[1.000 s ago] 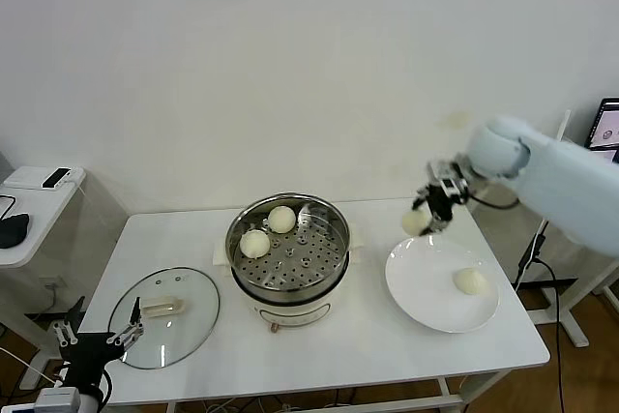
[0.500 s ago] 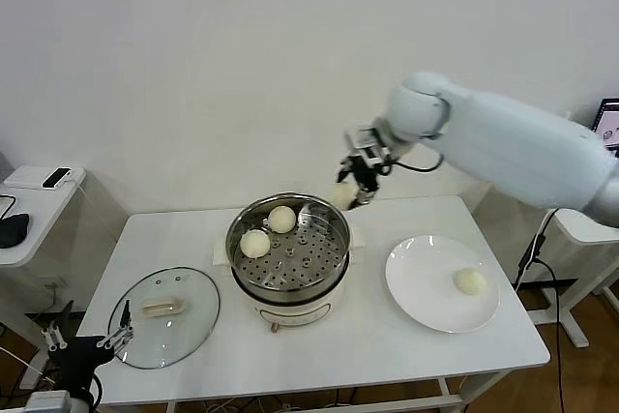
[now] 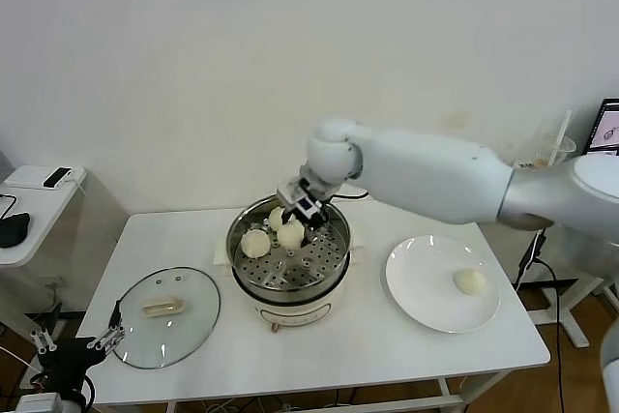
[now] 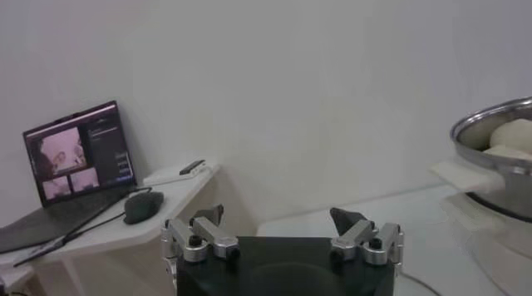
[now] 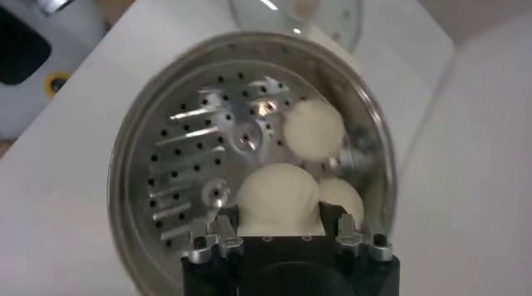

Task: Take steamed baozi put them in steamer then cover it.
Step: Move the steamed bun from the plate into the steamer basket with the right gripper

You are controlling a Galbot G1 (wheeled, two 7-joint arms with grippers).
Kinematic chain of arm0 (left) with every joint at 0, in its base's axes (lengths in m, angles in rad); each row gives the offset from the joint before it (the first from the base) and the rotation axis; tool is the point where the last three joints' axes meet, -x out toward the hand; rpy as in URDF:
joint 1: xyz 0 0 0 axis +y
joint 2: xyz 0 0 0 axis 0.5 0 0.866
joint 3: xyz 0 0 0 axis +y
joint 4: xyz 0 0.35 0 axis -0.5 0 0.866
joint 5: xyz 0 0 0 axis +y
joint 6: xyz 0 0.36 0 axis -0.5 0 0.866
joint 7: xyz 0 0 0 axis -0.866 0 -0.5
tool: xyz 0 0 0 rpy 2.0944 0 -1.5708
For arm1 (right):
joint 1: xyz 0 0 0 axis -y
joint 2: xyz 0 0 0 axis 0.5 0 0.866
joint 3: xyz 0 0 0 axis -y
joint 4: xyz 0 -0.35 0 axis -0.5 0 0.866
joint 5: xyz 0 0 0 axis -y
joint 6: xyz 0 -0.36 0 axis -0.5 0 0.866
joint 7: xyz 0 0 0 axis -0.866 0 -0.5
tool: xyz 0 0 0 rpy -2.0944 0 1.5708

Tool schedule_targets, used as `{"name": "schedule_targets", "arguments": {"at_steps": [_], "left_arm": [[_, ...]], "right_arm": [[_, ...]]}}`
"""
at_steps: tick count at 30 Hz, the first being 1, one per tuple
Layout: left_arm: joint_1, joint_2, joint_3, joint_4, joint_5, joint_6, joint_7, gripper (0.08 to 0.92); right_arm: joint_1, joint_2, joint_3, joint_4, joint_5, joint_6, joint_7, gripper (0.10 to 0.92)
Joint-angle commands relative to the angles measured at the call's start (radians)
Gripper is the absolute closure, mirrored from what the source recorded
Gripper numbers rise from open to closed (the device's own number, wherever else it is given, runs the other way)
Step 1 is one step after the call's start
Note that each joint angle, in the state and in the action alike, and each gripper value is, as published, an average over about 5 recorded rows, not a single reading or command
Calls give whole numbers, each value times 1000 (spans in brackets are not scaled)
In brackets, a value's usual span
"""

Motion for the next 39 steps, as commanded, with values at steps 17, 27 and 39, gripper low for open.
{"name": "schedule_targets", "arguments": {"at_steps": [17, 27, 39], "left_arm": [[-8, -5, 1, 7, -1, -1, 0, 177], [-10, -4, 2, 5, -2, -1, 1, 177], [-15, 7, 5, 8, -4, -1, 1, 177]], "right_arm": [[-52, 60, -59, 8, -191, 267, 56, 414], [-42, 59, -40, -14, -179, 274, 67, 300], [26, -64, 98, -1, -20, 130, 19, 203]]}}
